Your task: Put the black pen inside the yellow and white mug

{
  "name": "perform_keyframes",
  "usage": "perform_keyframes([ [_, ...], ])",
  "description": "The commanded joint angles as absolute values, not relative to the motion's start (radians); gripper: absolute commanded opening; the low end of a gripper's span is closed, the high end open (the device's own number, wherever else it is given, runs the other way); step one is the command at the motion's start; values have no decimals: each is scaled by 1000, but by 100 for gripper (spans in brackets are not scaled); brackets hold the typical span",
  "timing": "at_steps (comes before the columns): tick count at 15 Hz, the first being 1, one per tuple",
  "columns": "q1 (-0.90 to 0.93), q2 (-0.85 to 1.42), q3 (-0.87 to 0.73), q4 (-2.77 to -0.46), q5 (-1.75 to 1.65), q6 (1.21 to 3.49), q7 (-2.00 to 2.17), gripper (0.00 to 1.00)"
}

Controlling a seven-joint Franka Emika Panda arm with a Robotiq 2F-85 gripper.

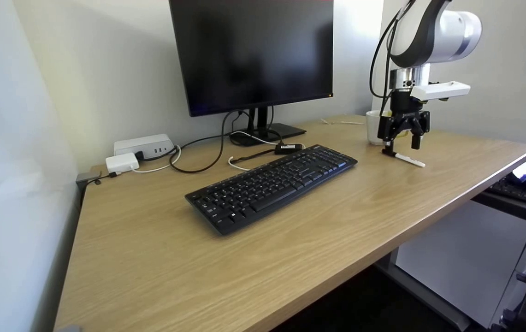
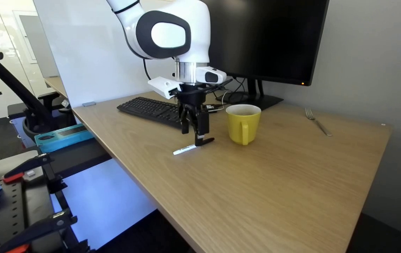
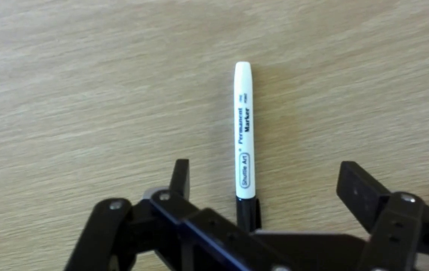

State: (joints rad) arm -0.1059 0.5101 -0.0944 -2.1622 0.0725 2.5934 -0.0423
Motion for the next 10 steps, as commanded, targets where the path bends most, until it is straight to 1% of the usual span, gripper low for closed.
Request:
perform_keyframes([
  [1,-131,544,-78,-2129,66,2605,-68,100],
  [3,-132,559,-77,-2118,65,2605,-68,100],
  [4,-133,564,-77,-2113,65,2605,-69,95],
  [5,-133,568,-76,-2110,65,2606,-69,75],
  [6,-134,572,-75,-2106,66,2608,-71,71],
  [7,-135,577,-73,-2103,67,2608,-73,70],
  [9,-135,581,-70,-2100,69,2607,-77,56],
  [10,-135,583,-69,-2099,69,2606,-77,47],
])
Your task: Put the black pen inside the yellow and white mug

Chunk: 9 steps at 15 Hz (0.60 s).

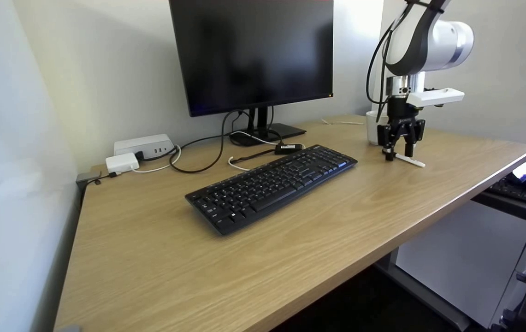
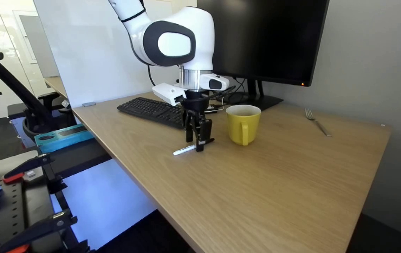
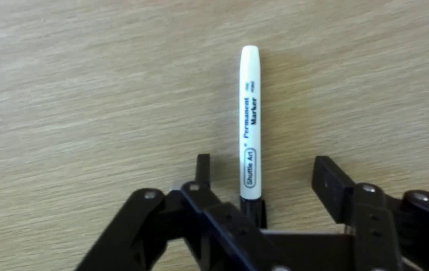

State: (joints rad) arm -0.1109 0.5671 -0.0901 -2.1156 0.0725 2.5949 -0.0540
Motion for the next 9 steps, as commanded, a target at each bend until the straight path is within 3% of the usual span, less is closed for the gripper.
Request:
perform_keyframes([
  [1,-135,583,-68,-2098,69,2605,-78,41],
  [7,-137,580,-68,-2092,69,2602,-81,2],
  [9,-137,578,-69,-2093,68,2602,-80,1],
])
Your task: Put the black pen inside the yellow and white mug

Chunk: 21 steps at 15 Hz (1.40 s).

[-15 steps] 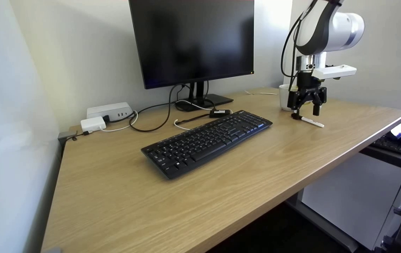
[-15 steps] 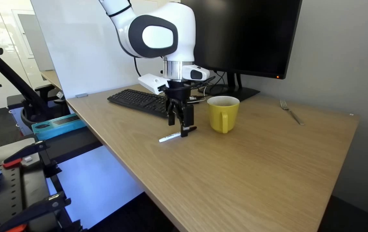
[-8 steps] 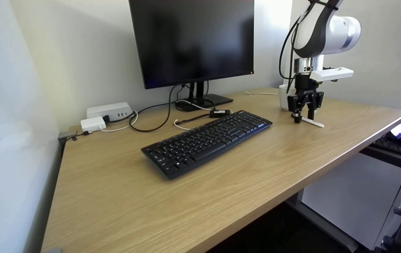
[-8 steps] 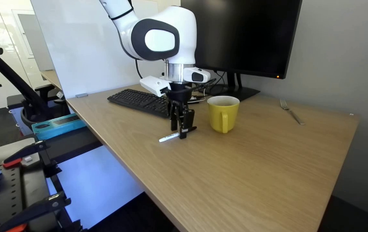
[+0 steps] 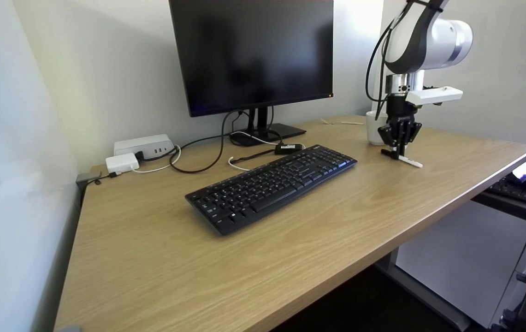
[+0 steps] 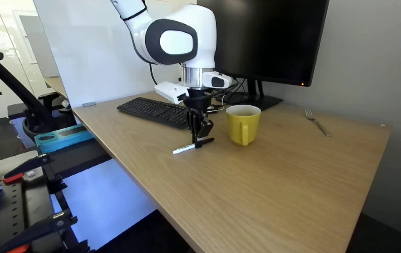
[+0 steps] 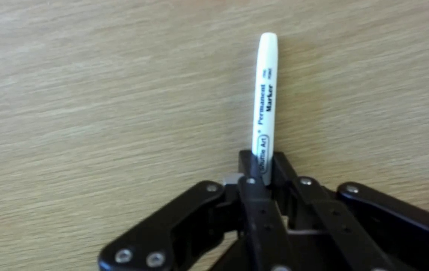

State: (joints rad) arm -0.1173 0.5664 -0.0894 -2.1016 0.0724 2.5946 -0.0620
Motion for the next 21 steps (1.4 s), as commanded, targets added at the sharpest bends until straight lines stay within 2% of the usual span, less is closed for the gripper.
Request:
perform_keyframes([
  [1,-135,574,-71,-2097,68,2603,-74,4],
  [11,-5,369,-150,-2167,-22,2598,188,4],
  [21,207,137,-307,-2209,-511,2548,967,4],
])
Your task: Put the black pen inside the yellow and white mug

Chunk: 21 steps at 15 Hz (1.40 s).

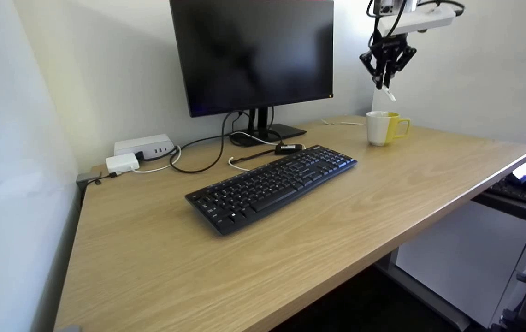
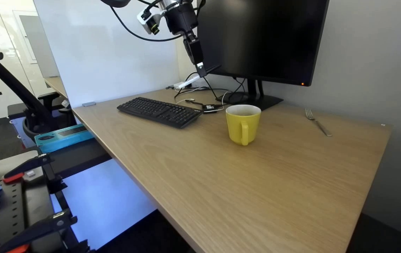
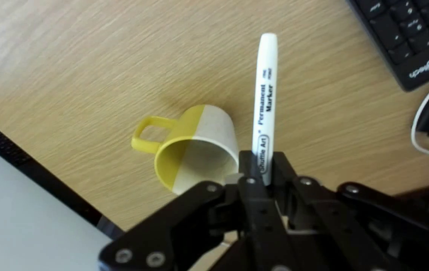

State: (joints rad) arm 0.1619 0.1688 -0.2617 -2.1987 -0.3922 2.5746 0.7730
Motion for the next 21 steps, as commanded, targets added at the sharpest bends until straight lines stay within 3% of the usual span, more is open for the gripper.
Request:
perform_keyframes([
  [1,211,136,-308,-2204,-564,2538,1044,4],
  [8,128,168,-198,-2167,-836,2429,1396,4],
  [14,86,209,-159,-2128,-874,2392,1419,4],
  [15,79,189,-155,-2155,-868,2417,1425,14],
  [21,75,200,-149,-2145,-868,2415,1425,14],
])
